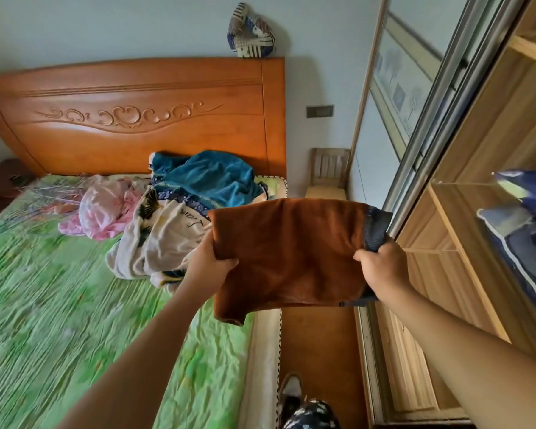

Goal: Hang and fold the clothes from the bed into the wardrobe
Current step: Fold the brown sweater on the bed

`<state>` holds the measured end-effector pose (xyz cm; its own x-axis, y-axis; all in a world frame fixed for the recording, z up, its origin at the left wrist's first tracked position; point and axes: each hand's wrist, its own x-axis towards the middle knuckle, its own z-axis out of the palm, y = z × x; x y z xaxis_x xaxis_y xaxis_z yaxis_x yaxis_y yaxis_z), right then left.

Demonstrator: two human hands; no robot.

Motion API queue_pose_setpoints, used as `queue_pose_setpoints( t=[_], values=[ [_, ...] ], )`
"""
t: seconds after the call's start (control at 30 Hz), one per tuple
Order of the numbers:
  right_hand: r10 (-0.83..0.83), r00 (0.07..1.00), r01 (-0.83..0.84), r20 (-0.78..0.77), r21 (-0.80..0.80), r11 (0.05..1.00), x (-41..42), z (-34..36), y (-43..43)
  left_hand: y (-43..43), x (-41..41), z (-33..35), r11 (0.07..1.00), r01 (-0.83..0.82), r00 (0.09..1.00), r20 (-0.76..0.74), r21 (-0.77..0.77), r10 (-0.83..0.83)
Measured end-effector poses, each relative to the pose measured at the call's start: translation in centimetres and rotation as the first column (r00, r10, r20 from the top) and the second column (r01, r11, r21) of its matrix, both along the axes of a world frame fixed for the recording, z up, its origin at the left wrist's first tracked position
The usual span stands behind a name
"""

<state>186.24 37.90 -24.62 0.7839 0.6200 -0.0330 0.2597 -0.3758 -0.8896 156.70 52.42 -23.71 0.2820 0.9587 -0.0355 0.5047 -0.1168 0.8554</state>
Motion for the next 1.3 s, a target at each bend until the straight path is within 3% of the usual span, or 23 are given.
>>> queue_pose_setpoints(
  t=[0.4, 0.57, 0.87, 1.03, 1.13, 1.3],
  values=[
    [-0.133, 0.988, 0.135, -0.077, 0.025, 0.991, 11.2, 1.0, 12.1, 19.1, 13.5, 1.7, 0.947, 0.305, 0.949, 0.113, -0.099, -0.294],
    [-0.21, 0.955, 0.239, -0.208, 0.127, 0.963, 14.2, 2.6, 14.8, 26.1, 19.7, 3.4, 0.886, 0.422, 0.9, 0.205, -0.19, -0.385],
    [-0.326, 0.782, 0.52, -0.531, 0.27, 0.81, 17.1, 4.1, 9.6, 26.9, 30.5, 5.5, 0.637, 0.703, 0.711, 0.346, -0.317, -0.613],
    [-0.394, 0.703, 0.638, -0.592, 0.282, 0.716, 15.5, 5.0, 2.7, 22.6, 35.1, 6.4, 0.417, 0.822, 0.561, 0.422, -0.389, -0.712],
    [-0.45, 0.659, 0.695, -0.603, 0.258, 0.671, 14.3, 5.9, -0.9, 20.0, 38.2, 7.5, 0.299, 0.838, 0.487, 0.379, -0.457, -0.787],
    [-0.564, 0.573, 0.797, -0.595, 0.242, 0.553, 11.6, 7.0, -5.5, 16.4, 43.2, 8.8, 0.078, 0.846, 0.28, 0.315, -0.528, -0.907]
  ],
)
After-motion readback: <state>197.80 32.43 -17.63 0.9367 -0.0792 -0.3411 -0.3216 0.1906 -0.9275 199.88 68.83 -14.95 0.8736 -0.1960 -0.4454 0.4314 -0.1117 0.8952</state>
